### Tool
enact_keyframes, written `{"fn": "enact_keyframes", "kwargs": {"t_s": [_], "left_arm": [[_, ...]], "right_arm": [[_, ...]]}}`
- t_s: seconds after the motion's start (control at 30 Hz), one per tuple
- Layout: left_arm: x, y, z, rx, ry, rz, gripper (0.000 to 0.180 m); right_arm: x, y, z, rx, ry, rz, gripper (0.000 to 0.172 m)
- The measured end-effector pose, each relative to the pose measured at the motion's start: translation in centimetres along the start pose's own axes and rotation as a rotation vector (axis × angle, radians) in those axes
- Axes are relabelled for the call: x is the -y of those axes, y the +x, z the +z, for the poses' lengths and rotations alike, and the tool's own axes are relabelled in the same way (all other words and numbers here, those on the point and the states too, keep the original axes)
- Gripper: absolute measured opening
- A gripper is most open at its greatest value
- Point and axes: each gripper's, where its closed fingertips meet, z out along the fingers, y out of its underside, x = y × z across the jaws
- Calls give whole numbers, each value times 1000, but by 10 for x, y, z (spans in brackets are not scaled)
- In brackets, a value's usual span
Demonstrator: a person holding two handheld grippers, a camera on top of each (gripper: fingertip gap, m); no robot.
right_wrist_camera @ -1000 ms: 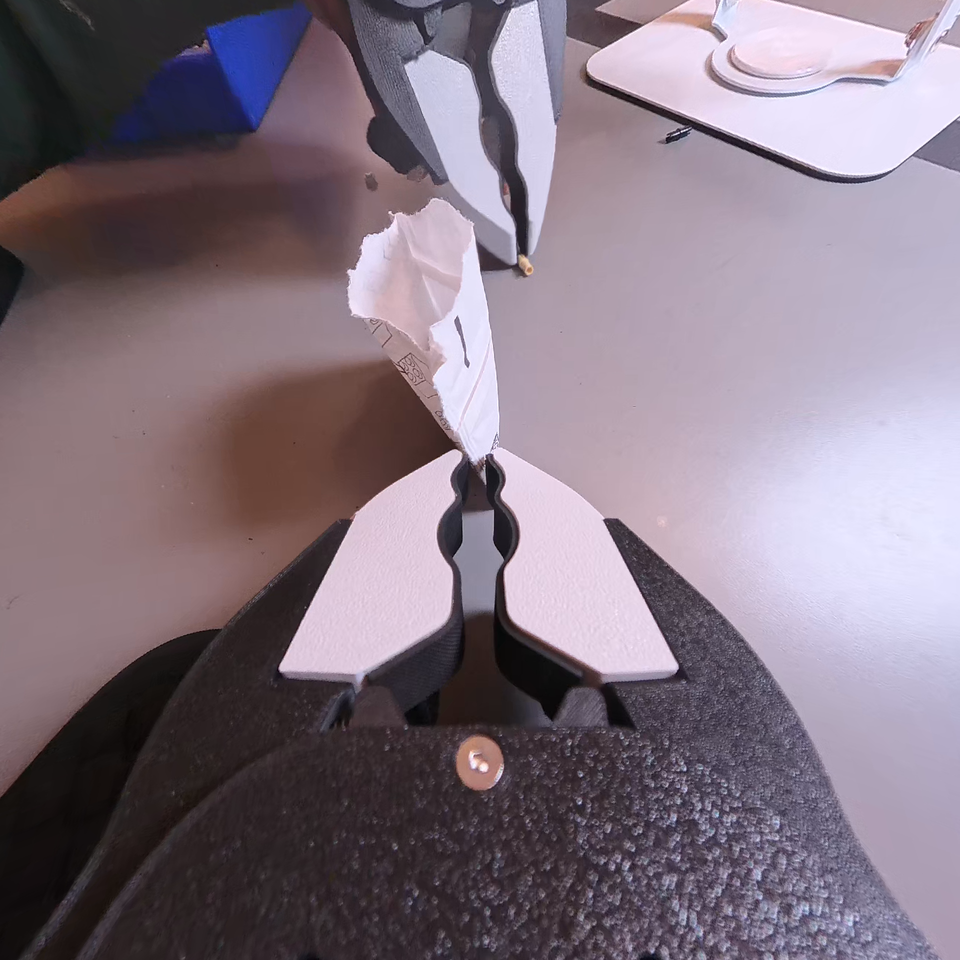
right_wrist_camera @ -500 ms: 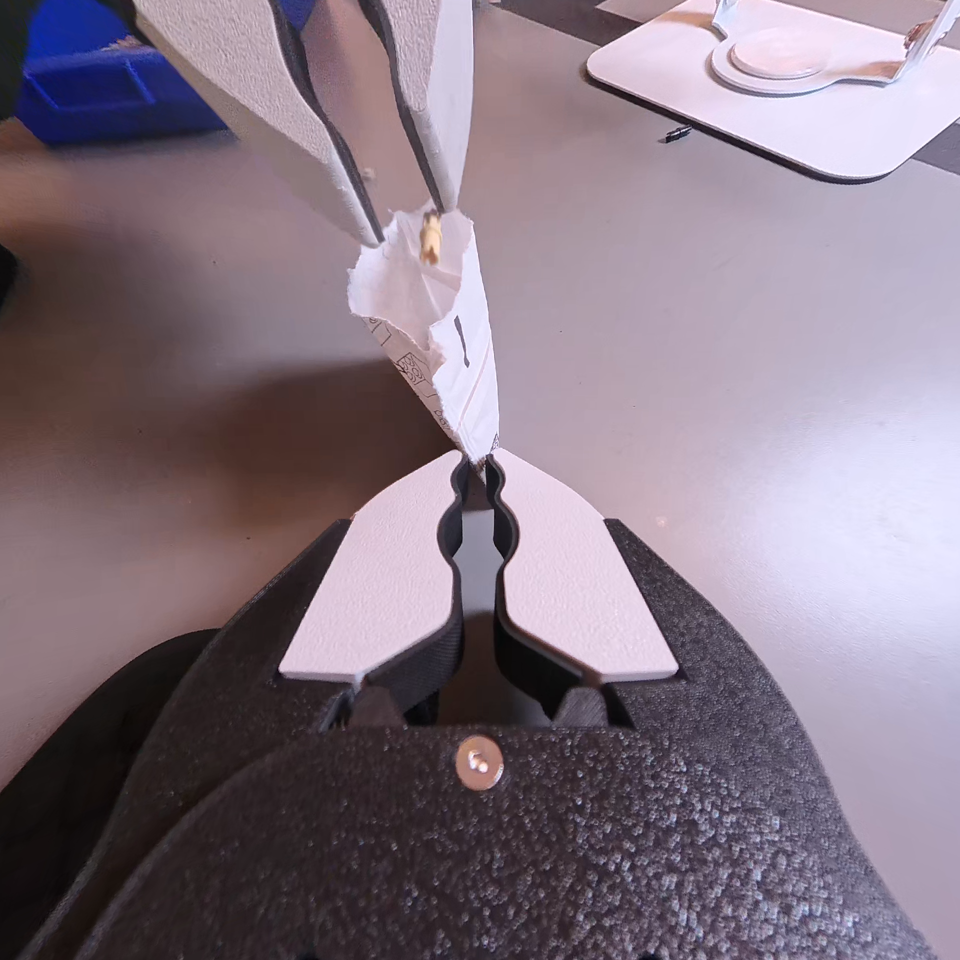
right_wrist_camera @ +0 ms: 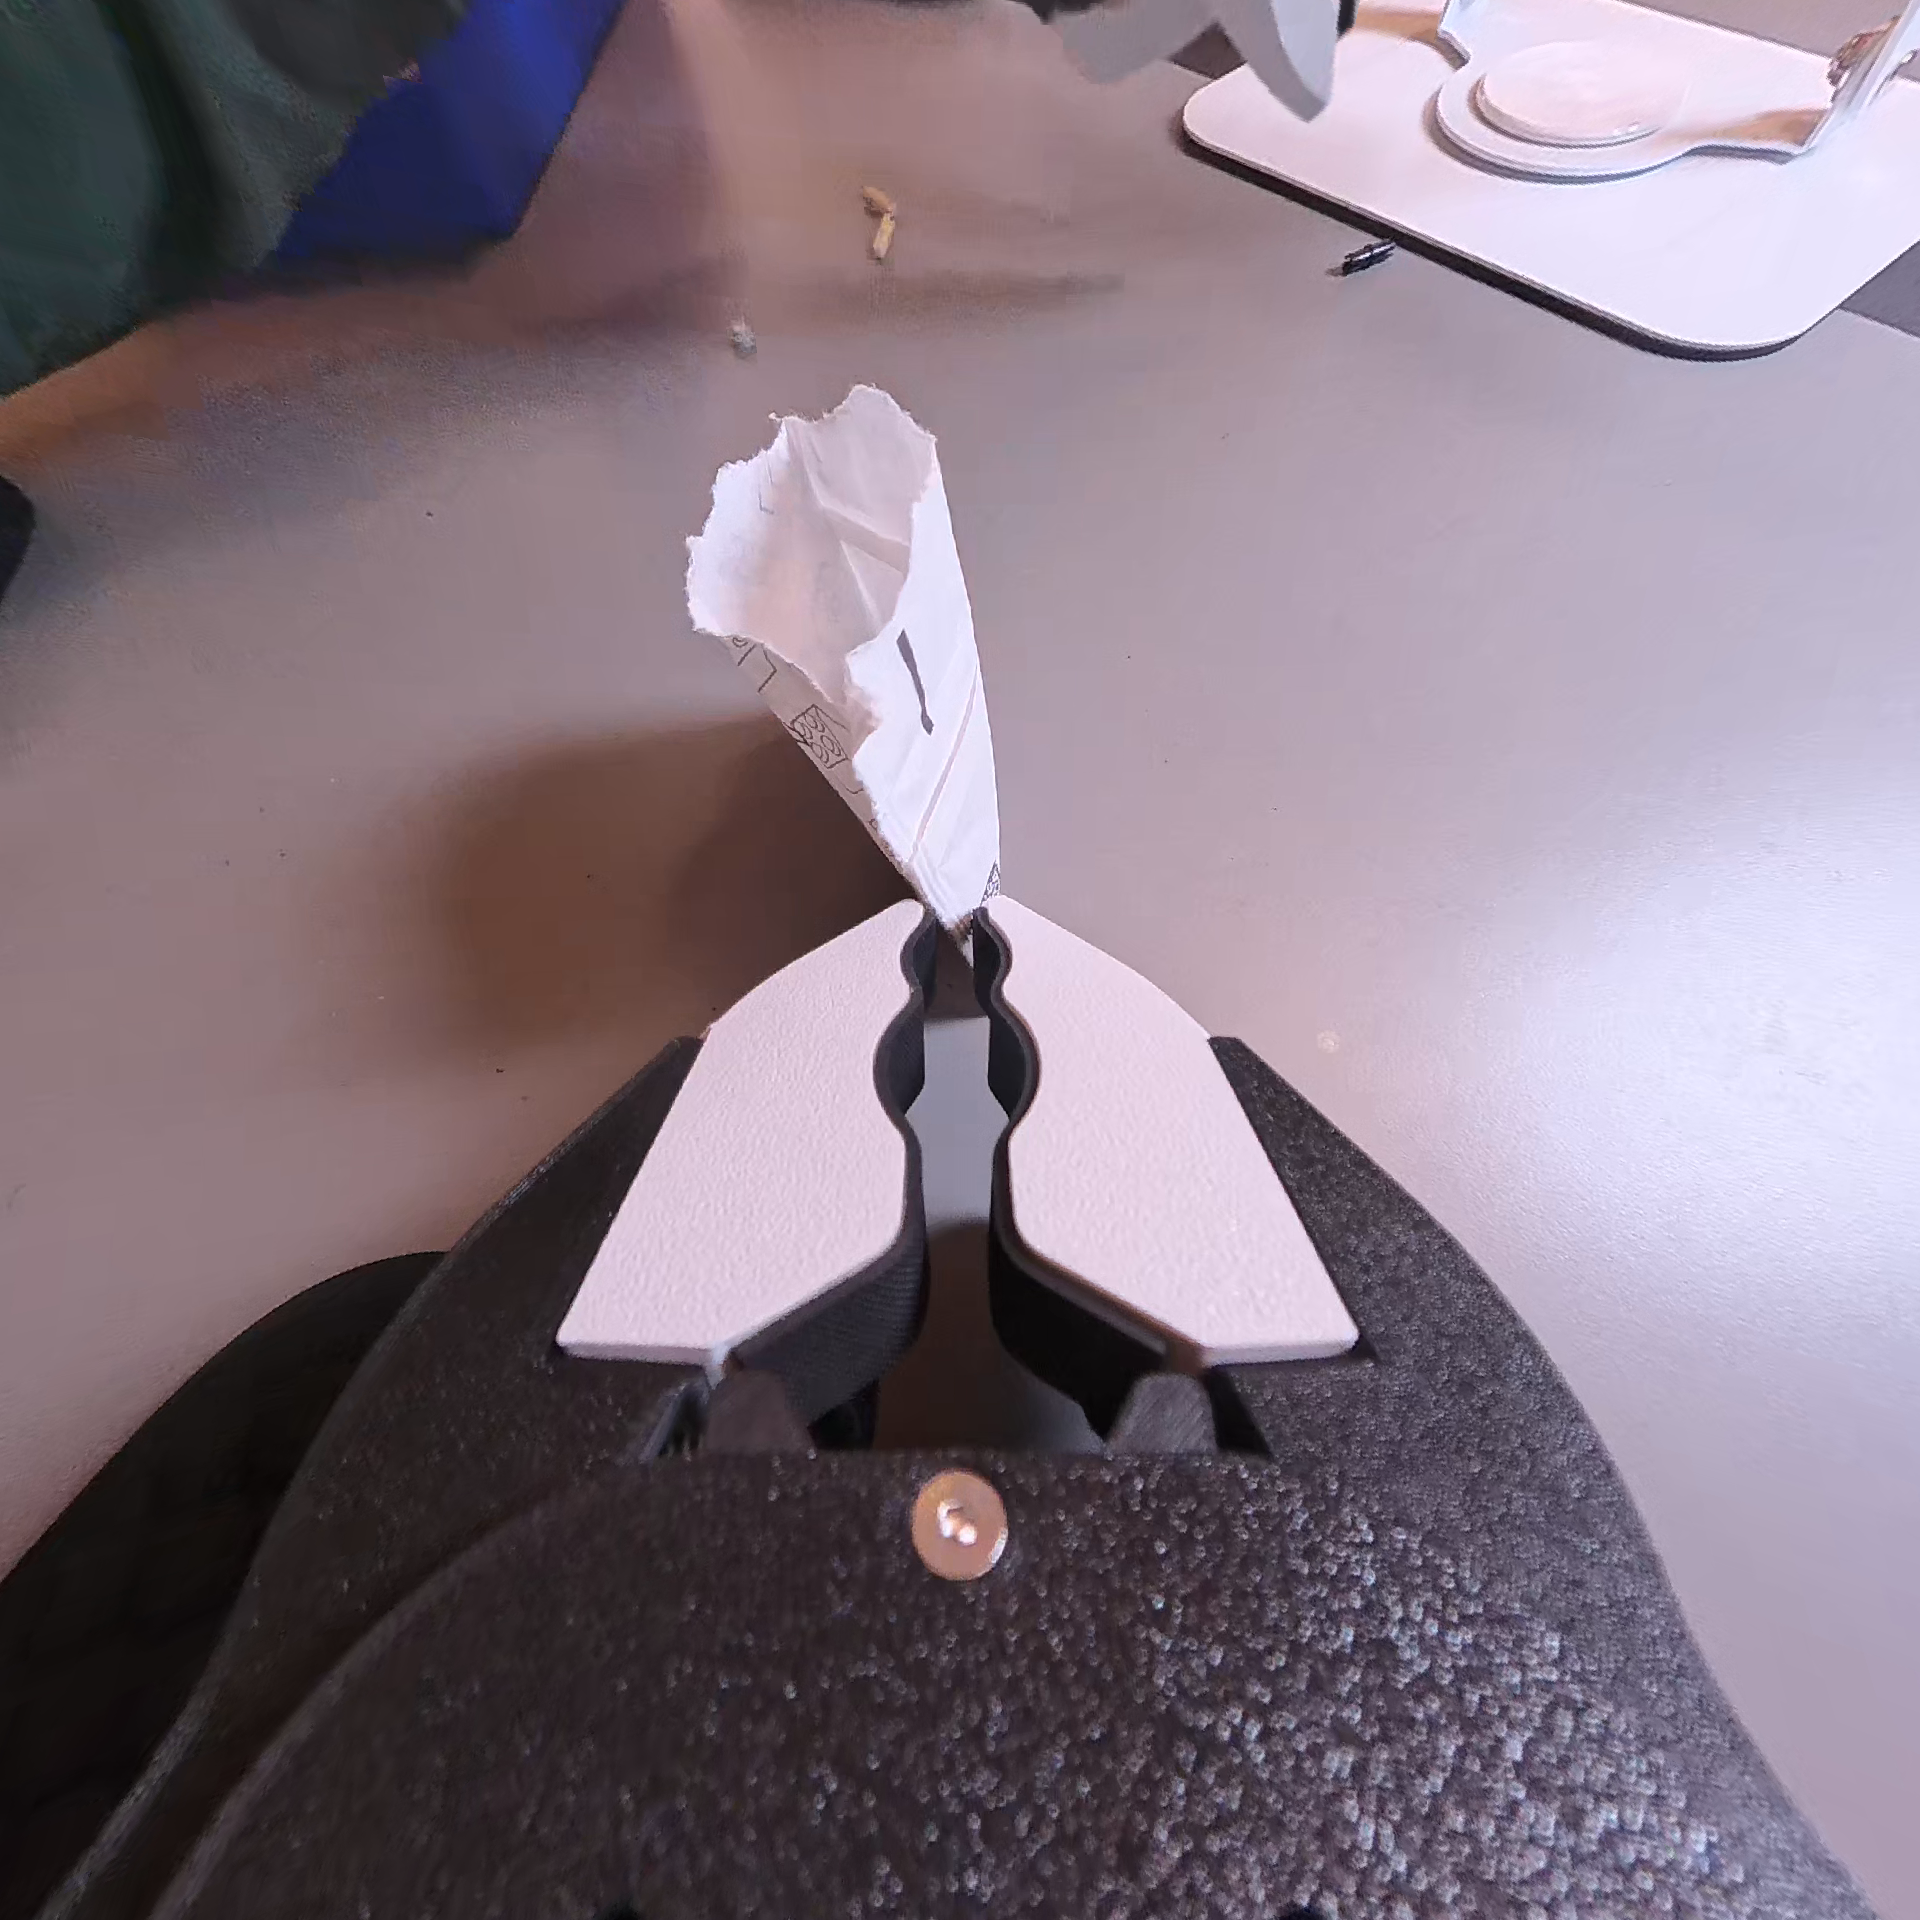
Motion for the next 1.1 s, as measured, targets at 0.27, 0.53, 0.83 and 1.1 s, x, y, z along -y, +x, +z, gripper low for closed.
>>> {"fn": "enact_keyframes", "kwargs": {"t_s": [0.27, 0.53, 0.83, 1.1], "left_arm": [[-8, -1, 44, 17, -56, -85, 20], [9, 33, 34, -87, -20, 22, 6], [61, 186, -81, -483, 239, 439, 6], [24, 227, -97, -562, 154, 586, 17]], "right_arm": [[0, 0, 0, 5, -1, 7, 6], [-1, -1, 0, 2, -4, -6, 7], [-2, 0, 0, -1, -11, 5, 7], [-2, 0, 0, -3, -12, 6, 7]]}}
